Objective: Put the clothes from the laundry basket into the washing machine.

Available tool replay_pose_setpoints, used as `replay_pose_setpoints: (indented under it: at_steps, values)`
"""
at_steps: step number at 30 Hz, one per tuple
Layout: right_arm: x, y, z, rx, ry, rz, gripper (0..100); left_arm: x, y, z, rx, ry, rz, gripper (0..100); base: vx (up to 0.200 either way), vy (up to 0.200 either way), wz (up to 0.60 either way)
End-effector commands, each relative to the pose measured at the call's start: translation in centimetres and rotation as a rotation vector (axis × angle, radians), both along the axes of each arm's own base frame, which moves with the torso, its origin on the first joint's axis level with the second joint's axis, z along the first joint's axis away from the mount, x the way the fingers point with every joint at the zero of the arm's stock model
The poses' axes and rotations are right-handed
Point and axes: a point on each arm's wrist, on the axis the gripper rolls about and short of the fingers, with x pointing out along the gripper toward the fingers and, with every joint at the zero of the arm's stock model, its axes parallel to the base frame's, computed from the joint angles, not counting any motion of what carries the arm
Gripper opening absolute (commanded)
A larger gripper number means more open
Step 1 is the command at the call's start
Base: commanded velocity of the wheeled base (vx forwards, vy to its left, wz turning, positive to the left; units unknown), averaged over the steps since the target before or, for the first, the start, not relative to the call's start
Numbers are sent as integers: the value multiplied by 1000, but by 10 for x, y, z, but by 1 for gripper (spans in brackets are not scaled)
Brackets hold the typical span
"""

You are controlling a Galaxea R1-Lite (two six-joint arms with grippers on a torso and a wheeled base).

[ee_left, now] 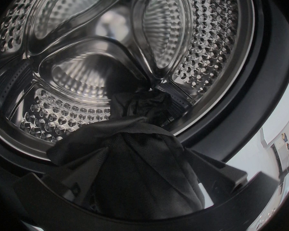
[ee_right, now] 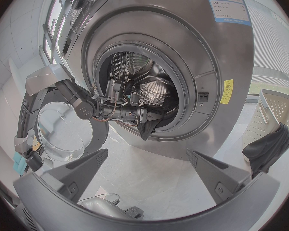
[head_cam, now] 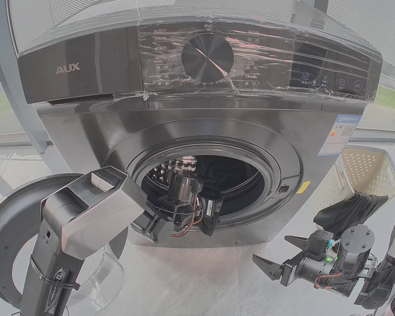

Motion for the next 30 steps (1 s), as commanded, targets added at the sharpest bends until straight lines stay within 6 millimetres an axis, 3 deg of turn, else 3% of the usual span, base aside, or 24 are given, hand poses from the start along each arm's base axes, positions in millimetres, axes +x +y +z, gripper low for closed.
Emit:
replay_pose_setpoints:
  at_steps: [1,8,16,25,26,30]
  values:
    - [0,0,0,-1,1,0,100,1,1,-11,16,17,0,0,0,0,0]
    - [0,0,-1,-2,2,-1,100,7,-2,-5,-8,-15,7,0,0,0,0]
    - [1,0,-1,-1,1,-1,100,42,-5,25,-122,-189,110,0,0,0,0]
    - [0,0,-1,-2,2,-1,100,51,-3,33,-147,-228,128,0,0,0,0]
    - [0,0,-1,-2,2,-1,100,51,-4,34,-148,-229,128,100,0,0,0]
    - [0,0,-1,-1,3,-2,100,58,-4,37,-167,-252,143,100,0,0,0]
